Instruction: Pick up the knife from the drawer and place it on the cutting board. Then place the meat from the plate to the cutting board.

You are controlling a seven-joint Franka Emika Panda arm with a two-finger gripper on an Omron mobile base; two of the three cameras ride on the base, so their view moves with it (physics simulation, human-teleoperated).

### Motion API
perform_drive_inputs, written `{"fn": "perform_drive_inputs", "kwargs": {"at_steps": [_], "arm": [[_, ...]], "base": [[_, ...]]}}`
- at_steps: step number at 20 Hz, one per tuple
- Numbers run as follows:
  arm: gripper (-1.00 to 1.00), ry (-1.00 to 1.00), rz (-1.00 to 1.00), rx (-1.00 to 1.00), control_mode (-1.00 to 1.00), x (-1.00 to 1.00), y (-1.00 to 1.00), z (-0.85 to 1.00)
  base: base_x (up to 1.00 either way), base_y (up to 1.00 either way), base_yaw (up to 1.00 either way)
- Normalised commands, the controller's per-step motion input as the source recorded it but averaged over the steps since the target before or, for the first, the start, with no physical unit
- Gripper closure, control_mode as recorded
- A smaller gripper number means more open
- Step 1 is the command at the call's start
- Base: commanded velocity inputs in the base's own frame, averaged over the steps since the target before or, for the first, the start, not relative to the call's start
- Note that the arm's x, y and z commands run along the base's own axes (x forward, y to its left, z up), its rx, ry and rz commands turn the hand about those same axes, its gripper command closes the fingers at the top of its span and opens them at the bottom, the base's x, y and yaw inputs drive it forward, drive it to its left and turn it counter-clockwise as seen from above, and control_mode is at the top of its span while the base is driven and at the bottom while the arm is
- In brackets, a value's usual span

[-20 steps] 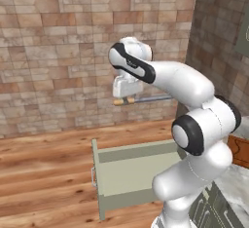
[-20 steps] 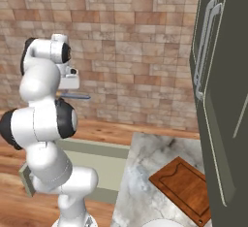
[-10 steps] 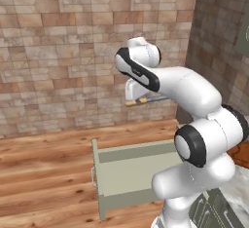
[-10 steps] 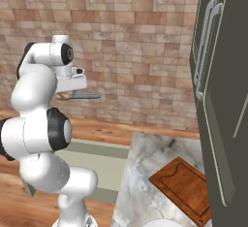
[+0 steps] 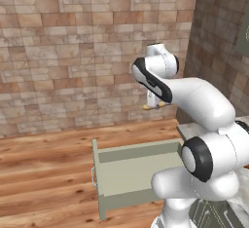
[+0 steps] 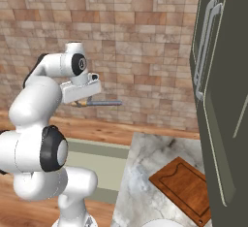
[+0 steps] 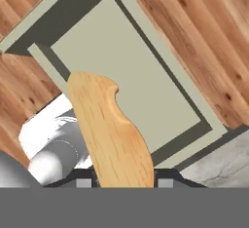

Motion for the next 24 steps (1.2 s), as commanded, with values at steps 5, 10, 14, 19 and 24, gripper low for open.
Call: {"fn": "perform_drive_inputs", "kwargs": {"at_steps": [5,10,14,19,24], "arm": [[1.00,0.00,0.01,0.03,-1.00,0.00,-0.65,-0.04],[1.00,0.00,-0.09,0.14,-1.00,0.00,-0.37,-0.13],[1.00,-0.01,-0.12,0.05,-1.00,0.00,-0.16,-0.18],[1.00,-0.10,-0.02,0.00,-1.00,0.00,-0.13,-0.28],[1.00,-0.15,0.00,-0.01,-1.00,0.00,0.00,-0.28]], "base": [[0.00,0.00,0.00],[0.00,0.00,0.00],[0.00,0.00,0.00],[0.00,0.00,0.00],[0.00,0.00,0.00]]}}
